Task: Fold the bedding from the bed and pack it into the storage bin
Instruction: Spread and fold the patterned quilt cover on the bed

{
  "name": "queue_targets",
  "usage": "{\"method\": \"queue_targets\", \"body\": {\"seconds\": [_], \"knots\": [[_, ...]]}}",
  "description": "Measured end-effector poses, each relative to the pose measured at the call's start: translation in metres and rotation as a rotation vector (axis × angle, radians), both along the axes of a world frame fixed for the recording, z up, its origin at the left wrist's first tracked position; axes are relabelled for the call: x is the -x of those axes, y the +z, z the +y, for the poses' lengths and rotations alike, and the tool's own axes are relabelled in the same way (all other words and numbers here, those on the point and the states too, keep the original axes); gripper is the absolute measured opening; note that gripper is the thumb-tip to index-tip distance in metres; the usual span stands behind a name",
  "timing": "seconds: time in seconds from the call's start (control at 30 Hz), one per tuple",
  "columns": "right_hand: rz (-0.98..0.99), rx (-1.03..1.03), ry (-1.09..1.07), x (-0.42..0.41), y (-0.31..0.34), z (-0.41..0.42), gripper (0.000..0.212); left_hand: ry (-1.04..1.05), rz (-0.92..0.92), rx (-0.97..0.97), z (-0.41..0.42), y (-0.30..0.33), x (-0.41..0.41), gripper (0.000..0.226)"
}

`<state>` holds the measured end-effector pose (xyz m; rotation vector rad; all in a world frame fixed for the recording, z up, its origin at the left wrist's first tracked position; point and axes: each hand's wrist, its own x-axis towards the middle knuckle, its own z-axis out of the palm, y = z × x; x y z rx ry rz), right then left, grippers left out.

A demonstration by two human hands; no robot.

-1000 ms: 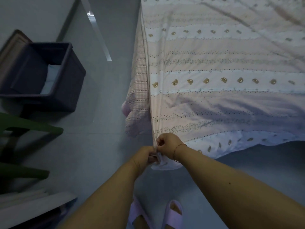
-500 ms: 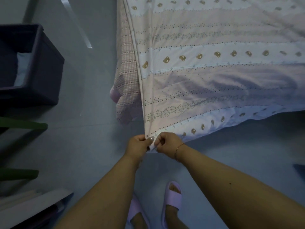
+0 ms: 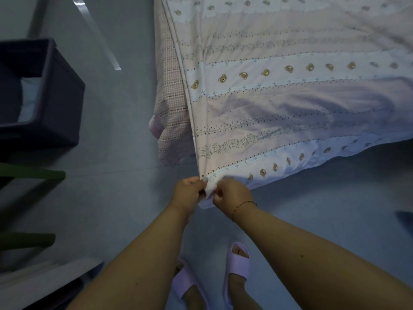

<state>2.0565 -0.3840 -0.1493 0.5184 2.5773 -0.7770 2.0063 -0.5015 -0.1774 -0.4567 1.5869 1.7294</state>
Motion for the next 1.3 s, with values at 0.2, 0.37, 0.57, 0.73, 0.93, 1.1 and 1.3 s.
{"method": "queue_targets", "body": {"seconds": [0.2, 0.37, 0.57, 0.73, 0.93, 1.1, 1.3], "knots": [[0.029, 0.062, -0.031, -0.008, 0.008, -0.007, 0.031, -0.024, 0.010, 0.000, 0.000, 0.005, -0.002, 0.021], [0.034, 0.066, -0.090, -0.006, 0.008, -0.003, 0.032, -0.075, 0.013, -0.065, 0.002, 0.015, 0.006, 0.029], [-0.008, 0.049, 0.096, -0.006, 0.016, 0.010, 0.021, -0.094, 0.066, -0.088, 0.000, 0.019, 0.003, 0.023], [-0.066, -0.001, 0.276, -0.011, 0.015, 0.004, 0.026, -0.022, 0.123, -0.038, -0.003, 0.021, -0.002, 0.019], [-0.057, 0.026, 0.361, -0.010, 0.016, -0.013, 0.026, 0.083, 0.117, 0.077, -0.003, 0.020, -0.007, 0.041], [-0.085, 0.076, 0.347, -0.012, 0.021, -0.009, 0.024, 0.016, -0.037, 0.073, -0.001, 0.013, -0.010, 0.017], [-0.318, 0.310, -0.155, -0.012, 0.022, 0.012, 0.027, -0.211, 0.083, 0.171, 0.006, 0.022, -0.015, 0.024]]}}
